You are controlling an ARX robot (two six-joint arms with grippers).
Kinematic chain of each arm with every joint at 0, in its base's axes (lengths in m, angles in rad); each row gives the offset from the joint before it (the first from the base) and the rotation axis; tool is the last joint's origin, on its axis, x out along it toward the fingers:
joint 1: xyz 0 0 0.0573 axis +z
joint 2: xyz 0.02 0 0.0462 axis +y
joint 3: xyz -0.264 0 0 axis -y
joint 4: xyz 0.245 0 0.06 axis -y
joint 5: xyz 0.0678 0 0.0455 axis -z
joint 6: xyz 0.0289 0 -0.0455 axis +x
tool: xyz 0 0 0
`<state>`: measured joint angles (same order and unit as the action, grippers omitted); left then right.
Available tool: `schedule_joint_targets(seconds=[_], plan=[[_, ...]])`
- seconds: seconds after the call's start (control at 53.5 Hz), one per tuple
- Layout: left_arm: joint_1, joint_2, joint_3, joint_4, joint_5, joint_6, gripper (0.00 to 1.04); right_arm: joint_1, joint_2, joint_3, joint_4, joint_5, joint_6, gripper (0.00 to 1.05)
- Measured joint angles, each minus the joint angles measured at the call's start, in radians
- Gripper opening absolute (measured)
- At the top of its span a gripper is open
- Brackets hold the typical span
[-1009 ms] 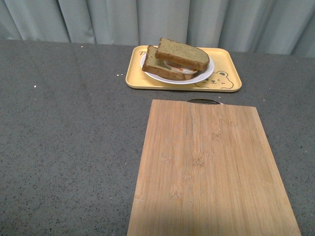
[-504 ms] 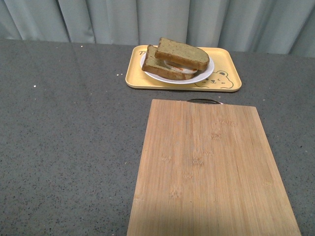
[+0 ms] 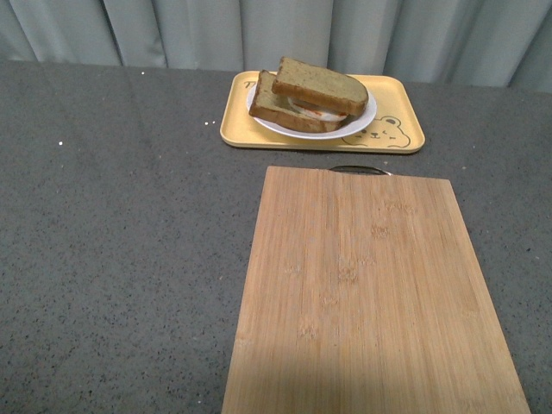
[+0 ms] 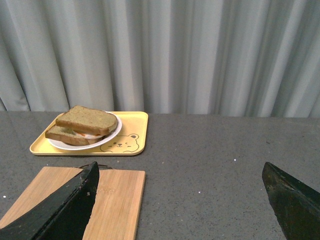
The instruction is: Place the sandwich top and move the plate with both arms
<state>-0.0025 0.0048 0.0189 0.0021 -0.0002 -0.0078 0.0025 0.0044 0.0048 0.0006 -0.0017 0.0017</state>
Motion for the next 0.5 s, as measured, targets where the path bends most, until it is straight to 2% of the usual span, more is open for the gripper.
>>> schedule_joint_targets(seconds=[0.299,0.374,0.504], plan=[[0.000,0.000,0.000,0.000,0.000,0.000,0.84,0.000,0.000,0.000,0.000,0.000,0.000,0.95],[0.000,0.000,0.000,0.000,0.000,0.000,0.99,0.000,0.000,0.000,0.000,0.000,0.000,0.95],[0.000,0.000,0.000,0.000,0.000,0.000,0.98,0.000,0.000,0.000,0.000,0.000,0.000,0.95]])
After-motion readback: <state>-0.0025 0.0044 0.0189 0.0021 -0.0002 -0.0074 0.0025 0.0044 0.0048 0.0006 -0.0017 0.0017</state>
